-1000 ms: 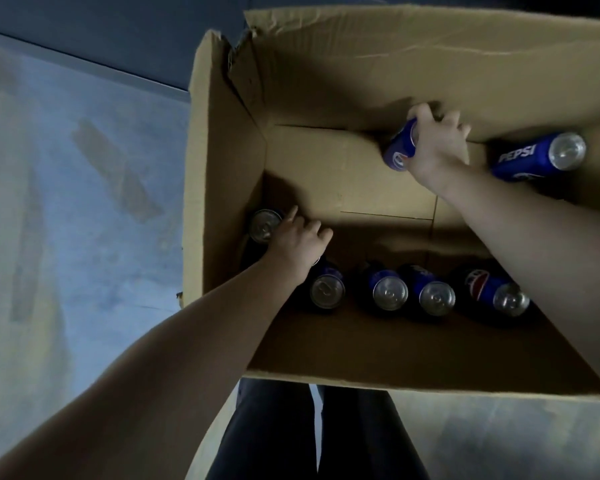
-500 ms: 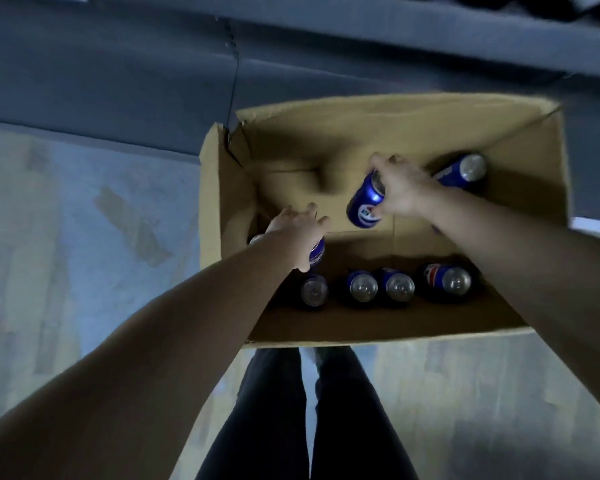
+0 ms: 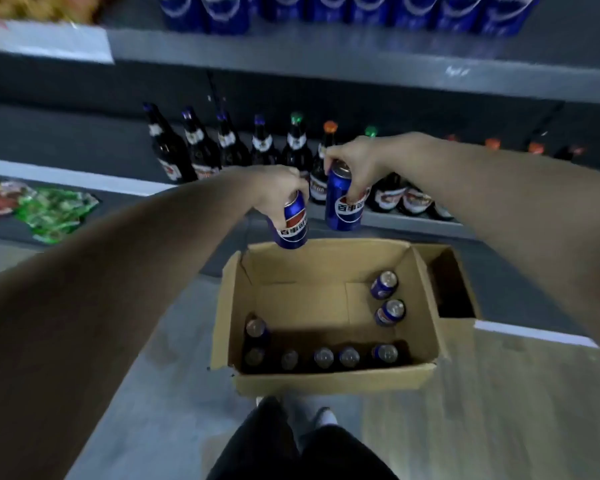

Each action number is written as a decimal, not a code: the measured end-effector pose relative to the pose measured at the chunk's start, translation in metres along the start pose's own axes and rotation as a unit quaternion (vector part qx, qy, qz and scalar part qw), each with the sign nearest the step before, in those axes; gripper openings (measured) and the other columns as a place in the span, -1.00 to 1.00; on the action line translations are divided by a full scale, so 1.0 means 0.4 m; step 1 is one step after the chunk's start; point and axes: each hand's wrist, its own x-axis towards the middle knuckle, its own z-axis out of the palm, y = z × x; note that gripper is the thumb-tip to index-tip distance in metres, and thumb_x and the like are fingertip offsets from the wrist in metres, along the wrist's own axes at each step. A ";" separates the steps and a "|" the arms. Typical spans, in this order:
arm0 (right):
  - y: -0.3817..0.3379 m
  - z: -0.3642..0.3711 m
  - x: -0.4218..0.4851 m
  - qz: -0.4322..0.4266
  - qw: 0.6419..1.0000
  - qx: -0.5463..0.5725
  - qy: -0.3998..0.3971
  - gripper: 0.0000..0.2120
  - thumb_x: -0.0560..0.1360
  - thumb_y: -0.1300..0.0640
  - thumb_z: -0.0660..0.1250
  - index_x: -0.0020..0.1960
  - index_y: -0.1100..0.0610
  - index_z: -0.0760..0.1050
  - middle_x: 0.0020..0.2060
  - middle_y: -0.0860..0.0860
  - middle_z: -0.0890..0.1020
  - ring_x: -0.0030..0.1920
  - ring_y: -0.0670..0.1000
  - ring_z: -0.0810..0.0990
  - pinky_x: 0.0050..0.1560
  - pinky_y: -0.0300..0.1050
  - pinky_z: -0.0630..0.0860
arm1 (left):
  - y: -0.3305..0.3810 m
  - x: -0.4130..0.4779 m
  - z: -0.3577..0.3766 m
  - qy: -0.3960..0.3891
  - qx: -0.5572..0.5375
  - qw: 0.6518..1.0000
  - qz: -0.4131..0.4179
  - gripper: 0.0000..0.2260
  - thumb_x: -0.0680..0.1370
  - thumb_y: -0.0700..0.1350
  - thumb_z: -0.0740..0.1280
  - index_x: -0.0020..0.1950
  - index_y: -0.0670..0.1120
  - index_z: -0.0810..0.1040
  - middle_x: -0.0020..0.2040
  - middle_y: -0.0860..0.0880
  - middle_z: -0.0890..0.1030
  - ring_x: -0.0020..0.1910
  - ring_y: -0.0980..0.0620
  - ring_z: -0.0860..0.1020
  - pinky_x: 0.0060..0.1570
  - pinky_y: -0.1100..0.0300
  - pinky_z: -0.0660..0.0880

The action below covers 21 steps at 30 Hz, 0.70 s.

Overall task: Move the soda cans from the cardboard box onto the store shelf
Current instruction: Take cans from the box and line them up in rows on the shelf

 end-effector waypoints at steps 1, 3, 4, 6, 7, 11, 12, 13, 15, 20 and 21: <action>-0.005 -0.054 -0.034 -0.005 1.000 0.002 0.012 -0.38 0.24 0.11 0.57 0.21 -0.01 0.37 -0.07 -0.01 0.46 -0.09 0.07 0.51 -0.07 -0.05 0.56 | 0.004 -0.028 -0.057 0.018 0.008 1.000 0.003 -0.39 0.30 -0.12 0.52 0.32 0.01 0.41 0.21 -0.04 0.40 0.15 -0.06 0.44 0.07 0.01 0.52; -0.019 -0.159 -0.103 -0.014 0.999 0.024 0.026 -0.41 0.25 0.14 0.58 0.16 -0.06 0.36 -0.10 -0.06 0.44 -0.17 0.02 0.54 -0.16 -0.08 0.59 | 0.017 -0.084 -0.165 0.053 0.029 0.998 0.007 -0.42 0.30 -0.12 0.52 0.29 0.04 0.43 0.15 0.00 0.42 0.08 -0.03 0.45 -0.01 0.06 0.50; -0.026 -0.208 -0.133 -0.014 0.999 0.032 0.029 -0.42 0.27 0.16 0.57 0.15 -0.06 0.34 -0.11 -0.10 0.41 -0.22 -0.04 0.53 -0.25 -0.13 0.57 | 0.021 -0.109 -0.215 0.069 0.043 0.997 0.010 -0.42 0.29 -0.11 0.52 0.28 0.04 0.44 0.11 0.02 0.41 0.08 -0.03 0.45 -0.02 0.08 0.48; -0.037 -0.298 -0.184 -0.014 0.998 0.038 0.042 -0.41 0.32 0.19 0.55 0.19 -0.06 0.31 -0.12 -0.16 0.38 -0.25 -0.12 0.51 -0.38 -0.25 0.51 | 0.021 -0.150 -0.310 0.090 0.067 0.994 0.006 -0.42 0.30 -0.09 0.52 0.29 0.05 0.44 0.09 0.03 0.41 0.10 -0.02 0.43 0.02 0.09 0.46; -0.041 -0.340 -0.205 -0.015 0.998 0.032 0.056 -0.40 0.32 0.19 0.55 0.21 -0.06 0.31 -0.10 -0.15 0.41 -0.22 -0.11 0.51 -0.36 -0.25 0.51 | 0.021 -0.172 -0.357 0.101 0.076 0.992 0.004 -0.41 0.30 -0.08 0.53 0.29 0.05 0.43 0.12 0.02 0.43 0.10 -0.01 0.42 0.06 0.07 0.47; -0.052 -0.476 -0.262 -0.004 0.991 -0.017 0.135 -0.28 0.29 0.10 0.55 0.35 0.00 0.29 0.02 -0.05 0.48 -0.05 0.01 0.56 -0.15 -0.12 0.55 | 0.008 -0.232 -0.525 0.141 0.105 0.984 -0.003 -0.41 0.31 -0.15 0.53 0.29 0.01 0.41 0.18 -0.01 0.45 0.12 -0.02 0.44 0.12 -0.02 0.49; -0.054 -0.502 -0.268 0.002 0.989 -0.024 0.149 -0.26 0.29 0.08 0.55 0.38 0.01 0.28 0.04 -0.05 0.49 -0.03 0.02 0.57 -0.12 -0.10 0.56 | 0.002 -0.241 -0.559 0.150 0.118 0.982 -0.004 -0.42 0.31 -0.16 0.53 0.28 0.01 0.41 0.18 -0.01 0.45 0.12 -0.04 0.45 0.12 -0.02 0.50; -0.056 -0.526 -0.269 0.006 0.986 -0.034 0.161 -0.24 0.29 0.07 0.55 0.40 0.02 0.28 0.11 -0.03 0.51 0.00 0.03 0.58 -0.07 -0.07 0.58 | -0.007 -0.247 -0.590 0.156 0.134 0.979 -0.008 -0.41 0.31 -0.17 0.53 0.28 0.02 0.41 0.18 -0.01 0.46 0.12 -0.04 0.45 0.12 -0.03 0.49; -0.060 -0.563 -0.258 0.014 0.982 -0.050 0.180 -0.20 0.27 0.03 0.56 0.42 0.03 0.27 0.24 0.02 0.49 0.06 0.08 0.60 0.02 -0.03 0.59 | -0.030 -0.250 -0.640 0.165 0.169 0.972 -0.012 -0.39 0.29 -0.15 0.53 0.28 0.05 0.40 0.19 0.00 0.48 0.12 -0.03 0.44 0.12 -0.04 0.49; -0.052 -0.612 -0.168 0.020 0.979 -0.034 0.200 -0.17 0.29 0.06 0.57 0.45 0.08 0.26 0.30 0.04 0.46 0.14 0.09 0.57 0.10 -0.01 0.59 | -0.100 -0.190 -0.705 0.137 0.228 0.964 -0.015 -0.35 0.29 -0.14 0.54 0.32 0.07 0.38 0.18 0.01 0.49 0.07 -0.01 0.45 0.08 -0.03 0.52; -0.050 -0.617 -0.146 0.019 0.979 -0.032 0.201 -0.20 0.28 0.06 0.57 0.43 0.09 0.29 0.28 0.05 0.47 0.14 0.09 0.56 0.10 0.00 0.59 | -0.117 -0.169 -0.711 0.129 0.232 0.964 -0.018 -0.33 0.28 -0.13 0.54 0.33 0.07 0.37 0.18 0.00 0.50 0.07 -0.02 0.47 0.06 -0.03 0.53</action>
